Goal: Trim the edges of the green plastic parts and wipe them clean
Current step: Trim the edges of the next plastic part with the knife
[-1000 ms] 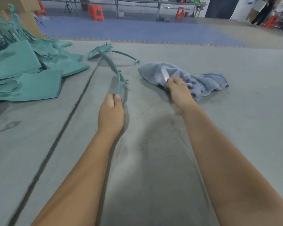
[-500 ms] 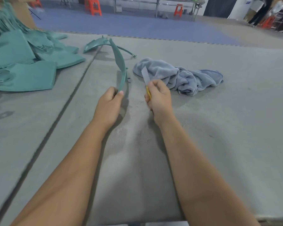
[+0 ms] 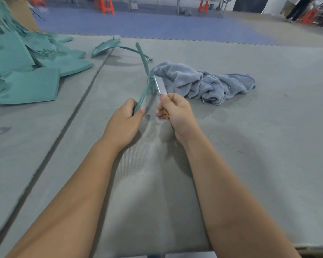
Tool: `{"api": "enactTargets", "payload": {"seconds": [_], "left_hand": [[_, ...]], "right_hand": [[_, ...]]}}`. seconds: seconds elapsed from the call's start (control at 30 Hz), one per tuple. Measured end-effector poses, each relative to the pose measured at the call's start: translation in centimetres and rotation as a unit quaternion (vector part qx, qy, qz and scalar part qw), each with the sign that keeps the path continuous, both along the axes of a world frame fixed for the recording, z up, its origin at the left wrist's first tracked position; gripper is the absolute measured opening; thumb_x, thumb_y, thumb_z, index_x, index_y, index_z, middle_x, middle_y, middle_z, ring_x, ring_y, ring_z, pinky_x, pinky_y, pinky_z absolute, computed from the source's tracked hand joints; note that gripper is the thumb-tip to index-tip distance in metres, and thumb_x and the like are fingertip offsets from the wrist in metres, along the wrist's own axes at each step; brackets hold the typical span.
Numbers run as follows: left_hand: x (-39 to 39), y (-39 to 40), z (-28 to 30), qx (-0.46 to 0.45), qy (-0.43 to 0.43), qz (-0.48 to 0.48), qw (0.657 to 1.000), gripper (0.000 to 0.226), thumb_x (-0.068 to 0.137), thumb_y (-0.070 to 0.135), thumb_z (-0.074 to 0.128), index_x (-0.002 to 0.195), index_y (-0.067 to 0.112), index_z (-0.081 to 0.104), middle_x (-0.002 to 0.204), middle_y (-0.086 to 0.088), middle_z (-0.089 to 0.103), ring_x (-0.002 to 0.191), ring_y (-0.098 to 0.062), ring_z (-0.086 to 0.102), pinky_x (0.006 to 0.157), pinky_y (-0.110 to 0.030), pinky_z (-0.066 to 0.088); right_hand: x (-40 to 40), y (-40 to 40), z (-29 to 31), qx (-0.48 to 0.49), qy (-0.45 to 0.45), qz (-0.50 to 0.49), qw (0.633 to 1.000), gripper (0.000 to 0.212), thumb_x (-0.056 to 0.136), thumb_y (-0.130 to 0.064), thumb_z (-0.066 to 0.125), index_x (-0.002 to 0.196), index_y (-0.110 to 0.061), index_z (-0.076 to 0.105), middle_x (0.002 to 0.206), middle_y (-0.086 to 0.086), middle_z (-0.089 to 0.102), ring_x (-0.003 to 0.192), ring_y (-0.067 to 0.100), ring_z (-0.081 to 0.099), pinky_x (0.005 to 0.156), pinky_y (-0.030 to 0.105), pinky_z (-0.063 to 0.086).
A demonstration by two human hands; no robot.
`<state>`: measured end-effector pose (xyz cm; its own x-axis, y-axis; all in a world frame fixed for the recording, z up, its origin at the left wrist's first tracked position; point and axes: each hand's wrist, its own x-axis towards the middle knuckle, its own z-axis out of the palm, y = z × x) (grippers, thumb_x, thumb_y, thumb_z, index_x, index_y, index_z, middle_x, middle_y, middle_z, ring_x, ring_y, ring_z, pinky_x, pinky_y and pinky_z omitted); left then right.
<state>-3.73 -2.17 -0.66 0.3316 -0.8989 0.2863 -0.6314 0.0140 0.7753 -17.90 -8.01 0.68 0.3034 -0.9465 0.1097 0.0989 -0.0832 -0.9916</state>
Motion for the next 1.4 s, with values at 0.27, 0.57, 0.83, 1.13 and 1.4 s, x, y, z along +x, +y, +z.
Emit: {"api": "enactTargets", "payload": {"seconds": [0.27, 0.57, 0.83, 1.13, 1.4], "left_hand": [[0.0, 0.2, 0.0, 0.013, 0.020, -0.013, 1.000, 0.029, 0.099, 0.039, 0.042, 0.089, 0.013, 0.047, 0.073, 0.001, 0.054, 0.065, -0.015, 0.047, 0.063, -0.037, 0.039], [-0.2, 0.3, 0.4, -0.005, 0.059, -0.010, 0.998, 0.026, 0.097, 0.031, 0.049, 0.084, 0.009, 0.052, 0.065, 0.004, 0.048, 0.056, -0.009, 0.039, 0.055, -0.030, 0.033], [-0.3, 0.7, 1.4, -0.002, 0.222, -0.108, 0.969, 0.016, 0.097, 0.018, 0.053, 0.084, 0.020, 0.064, 0.049, 0.013, 0.033, 0.045, -0.006, 0.026, 0.044, -0.023, 0.021], [-0.1, 1.0, 1.6, 0.015, 0.218, -0.120, 0.968, 0.020, 0.097, 0.012, 0.053, 0.082, 0.015, 0.066, 0.047, 0.010, 0.031, 0.043, -0.004, 0.025, 0.041, -0.017, 0.022], [0.2, 1.1, 1.5, 0.043, 0.182, -0.112, 0.976, 0.018, 0.096, 0.015, 0.054, 0.083, 0.014, 0.067, 0.046, 0.012, 0.032, 0.041, -0.003, 0.026, 0.041, -0.016, 0.022]], "right_hand": [[0.3, -0.2, 0.1, 0.057, 0.004, 0.031, 0.998, 0.053, 0.105, -0.047, 0.025, 0.092, -0.019, 0.068, 0.056, -0.006, 0.050, 0.048, 0.009, 0.039, 0.049, 0.020, 0.034], [0.2, 0.4, 0.0, -0.026, 0.055, 0.070, 0.996, 0.020, 0.102, -0.018, 0.048, 0.083, -0.014, 0.054, 0.065, -0.003, 0.059, 0.051, 0.009, 0.043, 0.051, 0.022, 0.035], [0.1, 0.6, -0.1, -0.029, 0.006, 0.125, 0.992, 0.021, 0.098, -0.012, 0.055, 0.078, -0.009, 0.062, 0.048, -0.002, 0.047, 0.041, 0.003, 0.036, 0.042, 0.013, 0.028], [0.1, -0.4, -1.1, -0.016, -0.029, 0.090, 0.995, 0.021, 0.097, -0.016, 0.058, 0.077, -0.014, 0.061, 0.051, -0.005, 0.048, 0.046, 0.002, 0.039, 0.045, 0.012, 0.032], [-0.2, -1.2, -0.9, 0.055, -0.114, 0.000, 0.992, 0.026, 0.100, -0.016, 0.054, 0.074, -0.012, 0.055, 0.054, -0.001, 0.046, 0.042, 0.006, 0.031, 0.042, 0.017, 0.028]]}}
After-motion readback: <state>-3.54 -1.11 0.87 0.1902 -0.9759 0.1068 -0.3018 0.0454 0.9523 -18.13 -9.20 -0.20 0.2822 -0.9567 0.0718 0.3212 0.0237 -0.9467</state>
